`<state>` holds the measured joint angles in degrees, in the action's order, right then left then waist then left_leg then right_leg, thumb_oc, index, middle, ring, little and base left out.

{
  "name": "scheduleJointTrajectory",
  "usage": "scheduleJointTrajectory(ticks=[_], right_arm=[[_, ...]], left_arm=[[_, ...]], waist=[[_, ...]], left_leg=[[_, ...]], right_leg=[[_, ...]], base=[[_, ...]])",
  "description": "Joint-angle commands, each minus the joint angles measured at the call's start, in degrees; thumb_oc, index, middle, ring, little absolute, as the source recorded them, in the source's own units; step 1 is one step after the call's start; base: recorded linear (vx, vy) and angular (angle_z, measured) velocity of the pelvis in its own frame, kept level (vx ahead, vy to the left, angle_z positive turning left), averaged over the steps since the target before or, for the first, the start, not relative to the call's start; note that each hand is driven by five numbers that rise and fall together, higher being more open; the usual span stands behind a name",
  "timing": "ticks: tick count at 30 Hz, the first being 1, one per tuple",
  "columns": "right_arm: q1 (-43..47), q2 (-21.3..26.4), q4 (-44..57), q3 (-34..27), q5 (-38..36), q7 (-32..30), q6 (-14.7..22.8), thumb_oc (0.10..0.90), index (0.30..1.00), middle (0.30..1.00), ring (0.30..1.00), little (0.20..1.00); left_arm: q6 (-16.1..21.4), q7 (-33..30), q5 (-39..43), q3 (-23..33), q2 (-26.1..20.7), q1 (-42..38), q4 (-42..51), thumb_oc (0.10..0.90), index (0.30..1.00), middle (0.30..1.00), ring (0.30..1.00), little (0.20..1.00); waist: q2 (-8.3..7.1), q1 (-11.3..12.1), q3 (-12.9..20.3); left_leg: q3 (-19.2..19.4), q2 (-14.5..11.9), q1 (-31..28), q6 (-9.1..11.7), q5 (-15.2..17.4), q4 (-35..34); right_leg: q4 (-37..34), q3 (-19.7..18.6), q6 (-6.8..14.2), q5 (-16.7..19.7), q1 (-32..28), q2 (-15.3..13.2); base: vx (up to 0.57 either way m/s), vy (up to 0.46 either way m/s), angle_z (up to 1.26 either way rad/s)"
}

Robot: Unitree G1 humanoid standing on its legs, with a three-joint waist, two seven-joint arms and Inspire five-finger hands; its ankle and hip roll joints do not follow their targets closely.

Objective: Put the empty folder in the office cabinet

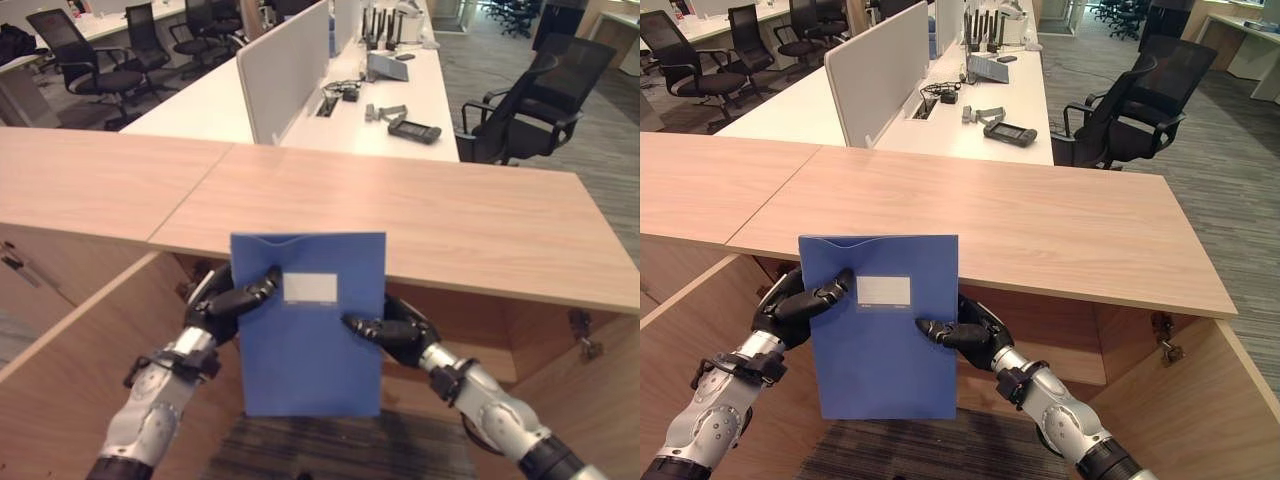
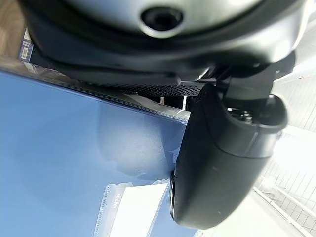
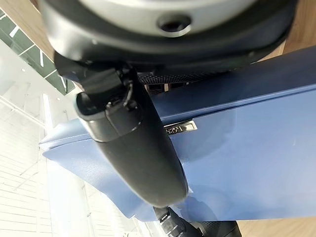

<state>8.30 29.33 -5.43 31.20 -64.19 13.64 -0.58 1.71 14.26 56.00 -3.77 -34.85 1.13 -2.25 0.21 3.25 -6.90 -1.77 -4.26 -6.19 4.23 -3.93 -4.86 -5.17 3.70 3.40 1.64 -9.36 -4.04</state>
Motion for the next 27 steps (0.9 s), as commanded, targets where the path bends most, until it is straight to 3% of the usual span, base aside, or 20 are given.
scheduleJointTrajectory(ticks=[1,13,27], right_arm=[[11.09,-13.92,11.89,8.75,-2.64,7.55,0.94,0.400,0.300,0.300,0.300,0.300],[11.67,-12.51,10.82,10.43,-0.96,8.08,-1.14,0.400,0.300,0.300,0.300,0.300],[16.34,-3.51,7.57,11.79,6.96,9.35,-4.38,0.400,0.300,0.300,0.300,0.300]], left_arm=[[6.30,3.54,5.19,-5.30,6.60,-13.92,5.60,0.400,0.300,0.300,0.300,0.300],[6.20,3.91,4.53,-4.95,5.70,-14.00,5.39,0.400,0.300,0.300,0.300,0.300],[5.76,6.13,2.44,-6.17,0.01,-14.35,5.37,0.400,0.300,0.300,0.300,0.300]], waist=[[0.81,-1.33,2.10],[0.70,-1.16,1.92],[0.33,-0.62,1.82]], left_leg=[[1.77,-3.73,-2.37,2.33,4.54,-0.14],[2.03,-3.70,-2.24,2.31,4.47,-0.14],[0.99,-3.45,-1.45,2.40,3.93,-0.14]], right_leg=[[2.67,1.66,3.82,-5.88,-0.82,-2.51],[2.28,1.70,3.79,-5.47,-0.64,-2.44],[2.29,2.25,3.72,-5.59,-0.66,-2.24]], base=[[0.00,0.000,0.00],[0.00,0.000,0.00],[0.00,-0.002,0.01]])
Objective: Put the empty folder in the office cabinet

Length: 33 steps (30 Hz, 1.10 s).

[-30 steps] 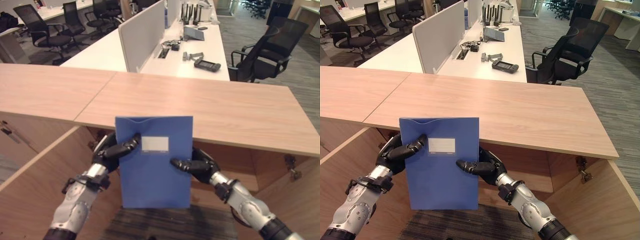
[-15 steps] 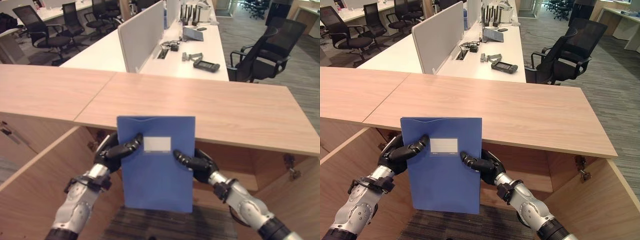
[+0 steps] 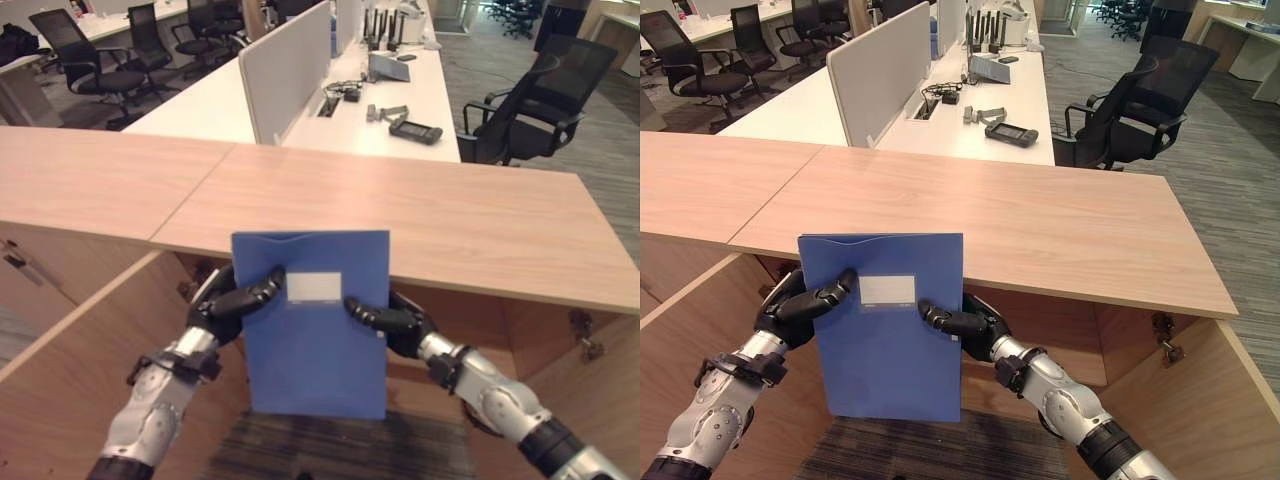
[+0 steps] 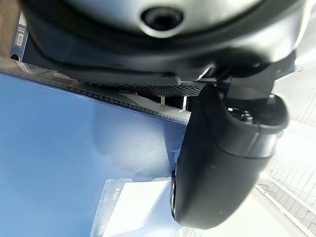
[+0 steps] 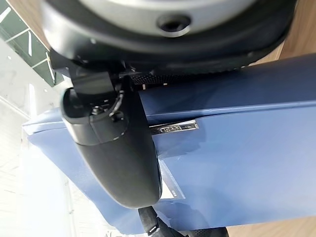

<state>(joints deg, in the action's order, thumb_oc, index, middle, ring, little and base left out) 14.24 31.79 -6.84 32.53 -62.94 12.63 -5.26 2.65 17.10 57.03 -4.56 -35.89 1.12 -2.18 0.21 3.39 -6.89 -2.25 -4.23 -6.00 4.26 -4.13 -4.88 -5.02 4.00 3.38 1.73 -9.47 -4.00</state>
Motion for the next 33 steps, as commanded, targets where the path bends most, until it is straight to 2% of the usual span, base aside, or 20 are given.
scheduleJointTrajectory(ticks=[1,15,22,31,32,33], right_arm=[[10.62,-5.65,8.82,10.54,5.88,10.45,0.11,0.400,0.300,0.300,0.300,0.300],[11.19,-2.50,6.82,14.00,6.90,13.10,-1.82,0.400,0.300,0.300,0.300,0.300],[9.65,-2.66,5.18,13.50,7.35,13.31,-2.07,0.400,0.300,0.300,0.300,0.300],[7.00,-4.96,5.05,11.09,7.10,12.66,-1.45,0.400,0.300,0.300,0.300,0.300],[6.64,-5.24,5.09,10.66,7.09,12.51,-1.41,0.400,0.300,0.300,0.300,0.300],[6.29,-5.52,5.06,10.31,7.10,12.43,-1.33,0.400,0.300,0.300,0.300,0.300]], left_arm=[[4.73,3.43,1.37,-5.50,0.75,-14.40,5.42,0.400,0.300,0.300,0.300,0.300],[2.97,6.86,1.98,-9.83,-6.97,-17.91,7.61,0.400,0.300,0.300,0.300,0.300],[2.63,7.01,1.83,-9.79,-6.45,-17.22,7.53,0.400,0.300,0.300,0.300,0.300],[2.97,5.76,1.31,-7.67,-2.91,-14.92,6.70,0.400,0.300,0.300,0.300,0.300],[3.11,5.51,1.00,-7.34,-2.42,-14.55,6.62,0.438,0.356,0.356,0.356,0.356],[3.28,5.18,0.80,-6.87,-1.70,-14.00,6.52,0.536,0.505,0.505,0.505,0.505]], waist=[[0.33,-0.74,1.78],[0.33,-0.75,1.51],[0.34,-0.60,1.43],[0.29,-0.51,1.46],[0.33,-0.52,1.48],[0.31,-0.45,1.46]], left_leg=[[1.37,-3.47,-1.62,2.36,4.13,-0.12],[0.55,-3.32,-1.44,2.39,3.87,-0.12],[0.37,-3.32,-1.34,2.38,3.72,-0.12],[0.33,-3.33,-1.22,2.27,3.72,-0.12],[0.31,-3.34,-1.21,2.27,3.73,-0.12],[0.33,-3.34,-1.18,2.26,3.71,-0.12]], right_leg=[[2.20,1.95,3.75,-5.68,-0.49,-2.30],[3.16,2.38,3.84,-5.97,-0.22,-2.22],[3.24,2.62,3.84,-6.08,-0.24,-2.16],[3.19,2.66,3.75,-6.11,-0.22,-2.18],[3.23,2.66,3.73,-6.15,-0.22,-2.17],[3.20,2.71,3.71,-6.13,-0.25,-2.17]], base=[[0.00,-0.005,0.11],[0.00,-0.005,0.05],[0.00,0.000,0.00],[0.00,0.000,0.00],[0.00,0.000,0.00],[0.00,0.000,0.00]])
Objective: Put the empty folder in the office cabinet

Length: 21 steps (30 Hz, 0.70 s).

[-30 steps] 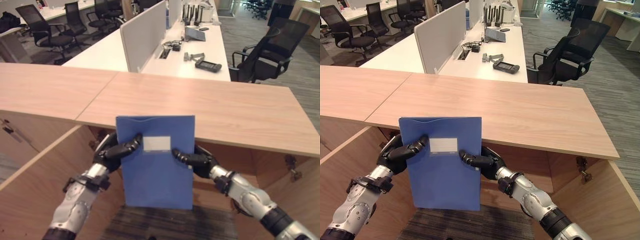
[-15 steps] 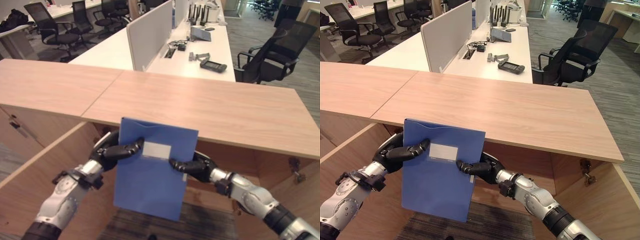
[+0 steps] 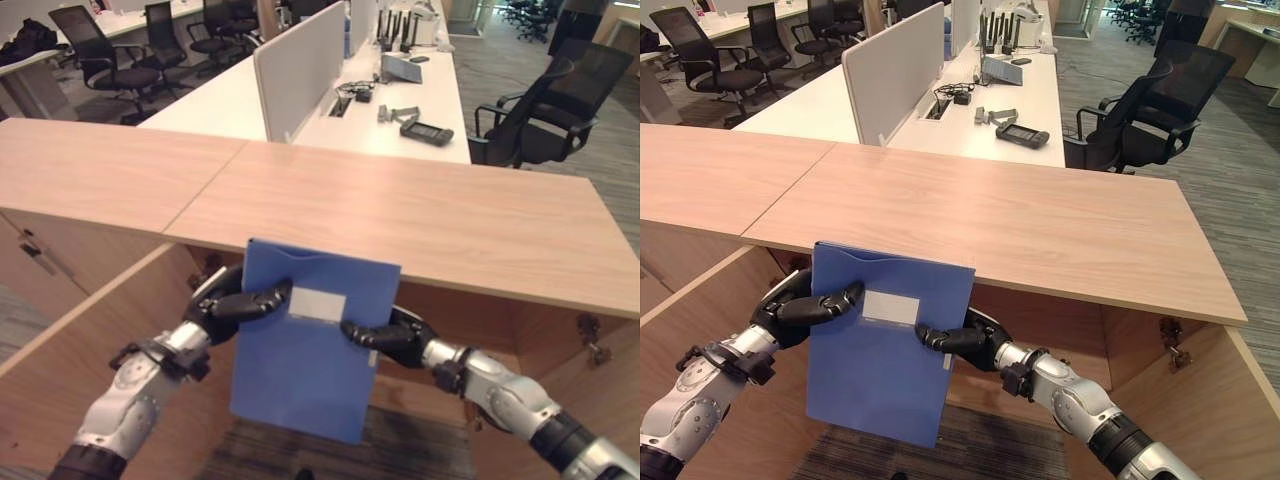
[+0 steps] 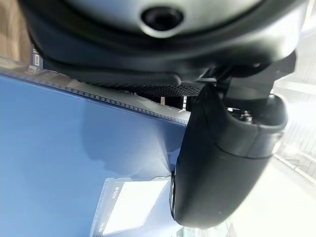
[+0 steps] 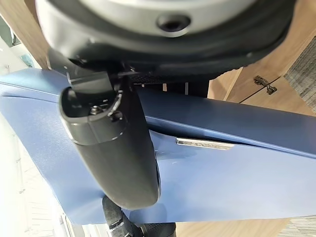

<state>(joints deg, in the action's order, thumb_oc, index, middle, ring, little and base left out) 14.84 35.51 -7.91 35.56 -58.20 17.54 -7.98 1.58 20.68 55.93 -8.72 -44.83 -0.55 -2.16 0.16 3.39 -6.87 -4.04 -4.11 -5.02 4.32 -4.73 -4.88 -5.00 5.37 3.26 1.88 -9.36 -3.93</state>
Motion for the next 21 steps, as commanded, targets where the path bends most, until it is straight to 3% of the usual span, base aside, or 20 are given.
scheduleJointTrajectory(ticks=[1,11,15,21], right_arm=[[5.35,-9.35,6.08,6.93,2.41,7.39,1.52,0.400,0.300,0.300,0.300,0.300],[3.31,-8.92,6.90,2.28,4.24,6.90,2.63,0.400,0.300,0.300,0.300,0.300],[2.69,-7.72,7.33,1.23,5.88,7.38,2.46,0.400,0.300,0.300,0.300,0.300],[2.48,-4.94,7.24,1.55,9.68,9.04,2.41,0.400,0.300,0.300,0.300,0.300]], left_arm=[[4.50,1.21,1.61,-2.34,7.76,-11.92,6.22,0.800,0.900,0.900,0.900,0.900],[5.27,-0.73,-2.41,4.51,9.69,-4.23,4.63,0.800,0.900,0.900,0.900,0.900],[4.46,0.01,-4.81,7.05,7.66,0.61,3.95,0.800,0.900,0.900,0.900,0.900],[1.65,3.72,-9.81,9.61,0.81,9.84,-0.51,0.800,0.900,0.900,0.900,0.900]], waist=[[0.39,-0.41,1.47],[0.51,0.41,1.66],[0.61,0.83,1.59],[1.03,1.65,1.36]], left_leg=[[2.12,-3.46,-2.11,2.19,4.30,-0.12],[2.36,-3.50,-1.98,2.18,4.25,-0.12],[2.42,-3.56,-1.93,2.17,4.17,-0.12],[2.30,-3.50,-1.52,2.13,3.83,-0.12]], right_leg=[[3.15,1.32,3.80,-6.30,-0.38,-2.23],[2.45,1.45,3.74,-5.89,-0.41,-2.19],[2.37,1.58,3.75,-5.82,-0.44,-2.20],[2.26,1.88,3.94,-5.49,-0.27,-2.23]], base=[[0.00,0.000,0.00],[0.00,0.000,-0.01],[0.00,0.000,-0.01],[0.00,0.000,0.00]])
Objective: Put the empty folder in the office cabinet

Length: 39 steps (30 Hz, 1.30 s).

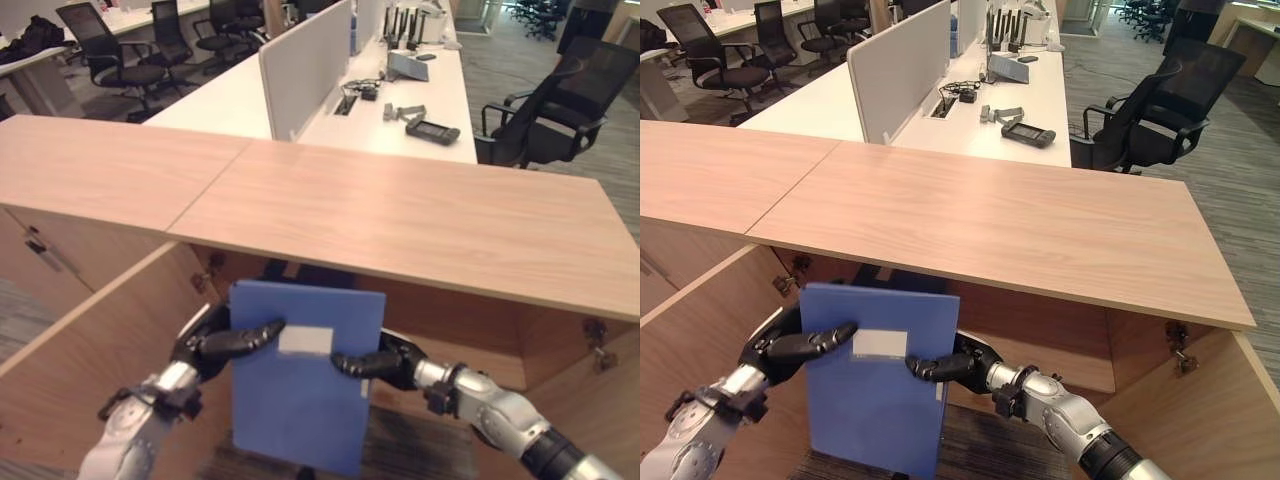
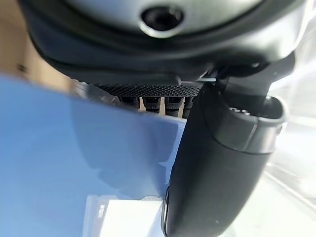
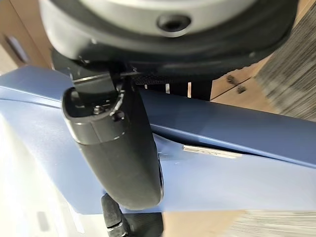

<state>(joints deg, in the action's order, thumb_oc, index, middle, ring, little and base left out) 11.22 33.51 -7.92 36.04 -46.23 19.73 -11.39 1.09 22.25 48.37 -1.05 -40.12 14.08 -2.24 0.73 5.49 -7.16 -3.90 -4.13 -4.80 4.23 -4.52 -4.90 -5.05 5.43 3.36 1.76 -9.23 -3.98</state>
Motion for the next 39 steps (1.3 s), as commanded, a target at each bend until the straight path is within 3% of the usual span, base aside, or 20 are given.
scheduleJointTrajectory(ticks=[1,4,12,13,15,18,20,25,33,39], right_arm=[[6.19,-2.66,6.97,1.42,-1.38,7.07,5.80,0.400,0.300,0.300,0.300,0.300],[6.60,-2.84,4.97,2.35,0.35,7.14,5.92,0.400,0.300,0.300,0.300,0.300],[6.37,-3.11,2.13,3.88,1.65,7.44,5.56,0.400,0.300,0.300,0.300,0.300],[5.31,-4.39,-0.63,4.10,1.90,6.66,5.59,0.400,0.300,0.300,0.300,0.300],[4.38,-5.23,-2.12,3.58,1.49,6.18,5.69,0.400,0.300,0.300,0.300,0.300],[1.59,-11.29,-11.85,-0.16,-1.16,2.56,6.95,0.400,0.300,0.300,0.300,0.300],[1.13,-12.25,-13.75,-1.15,-1.42,1.73,7.33,0.400,0.300,0.300,0.300,0.300],[0.77,-18.14,-26.92,-10.12,-7.62,-3.88,10.11,0.400,0.300,0.300,0.300,0.300],[3.23,-22.06,-39.16,-19.88,-14.23,-8.64,13.60,0.400,0.300,0.300,0.300,0.300],[7.17,-23.01,-47.62,-28.70,-21.76,-11.39,16.48,0.400,0.300,0.300,0.300,0.300]], left_arm=[[1.54,2.61,-3.20,1.94,-5.00,-3.38,-1.37,0.800,0.900,0.900,0.900,0.900],[-0.17,5.11,-6.43,-0.13,-7.74,0.38,-5.78,0.800,0.900,0.900,0.900,0.900],[-1.27,7.98,-13.82,-6.62,-8.18,1.66,-13.65,0.800,0.900,0.900,0.900,0.900],[-0.43,6.87,-19.32,-9.24,-5.68,1.08,-18.94,0.800,0.900,0.900,0.900,0.900],[-0.01,6.18,-21.53,-10.20,-4.18,0.51,-20.78,0.800,0.900,0.900,0.900,0.900],[1.11,2.28,-29.93,-12.24,2.97,-1.26,-29.45,0.800,0.900,0.900,0.900,0.900],[1.59,1.23,-31.54,-12.13,4.51,-1.64,-31.96,0.800,0.900,0.900,0.900,0.900],[2.55,-4.77,-36.15,-12.49,14.49,-5.00,-49.33,0.800,0.900,0.900,0.900,0.900],[3.06,-8.70,-38.16,-12.83,19.67,-8.11,-61.54,0.800,0.900,0.900,0.900,0.900],[2.69,-9.98,-40.08,-13.80,21.39,-8.67,-65.54,0.800,0.900,0.900,0.900,0.900]], waist=[[0.55,-0.26,1.59],[0.81,0.19,1.47],[0.97,0.47,1.38],[0.87,0.46,1.38],[0.91,0.48,1.40],[0.91,0.57,1.41],[0.90,0.62,1.39],[1.12,0.12,1.77],[1.42,-0.45,2.13],[1.75,-0.50,2.36]], left_leg=[[2.17,-3.46,-1.66,2.22,3.58,-0.10],[2.04,-3.45,-1.42,2.19,3.40,-0.10],[1.80,-3.30,-1.08,2.06,3.38,-0.10],[1.65,-3.28,-0.97,2.00,3.42,-0.10],[1.54,-3.21,-0.92,1.97,3.45,-0.10],[1.35,-3.09,-0.83,1.87,3.52,-0.10],[1.29,-3.04,-0.83,1.84,3.58,-0.10],[1.10,-2.94,-0.93,1.80,3.78,-0.10],[1.09,-2.88,-1.29,1.83,4.17,-0.10],[0.84,-2.79,-1.45,1.79,4.46,-0.10]], right_leg=[[2.34,1.86,3.90,-5.35,-0.35,-2.19],[2.35,1.98,4.06,-5.16,-0.10,-2.31],[2.36,1.91,4.26,-5.09,0.14,-2.39],[2.38,2.00,4.24,-5.19,0.17,-2.42],[2.43,2.00,4.21,-5.29,0.20,-2.40],[2.51,2.02,4.09,-5.44,0.26,-2.35],[2.51,2.09,4.07,-5.50,0.21,-2.34],[2.57,2.28,3.81,-5.77,0.16,-2.26],[2.47,2.45,3.62,-6.16,-0.17,-2.07],[2.26,2.49,3.57,-6.50,-0.59,-1.99]], base=[[0.00,0.000,0.00],[0.00,0.000,0.00],[0.00,0.006,0.03],[0.00,0.000,0.00],[0.00,0.000,0.00],[0.01,0.012,0.03],[0.01,0.004,0.02],[0.01,0.011,0.06],[0.01,0.002,0.00],[0.03,-0.003,0.03]])
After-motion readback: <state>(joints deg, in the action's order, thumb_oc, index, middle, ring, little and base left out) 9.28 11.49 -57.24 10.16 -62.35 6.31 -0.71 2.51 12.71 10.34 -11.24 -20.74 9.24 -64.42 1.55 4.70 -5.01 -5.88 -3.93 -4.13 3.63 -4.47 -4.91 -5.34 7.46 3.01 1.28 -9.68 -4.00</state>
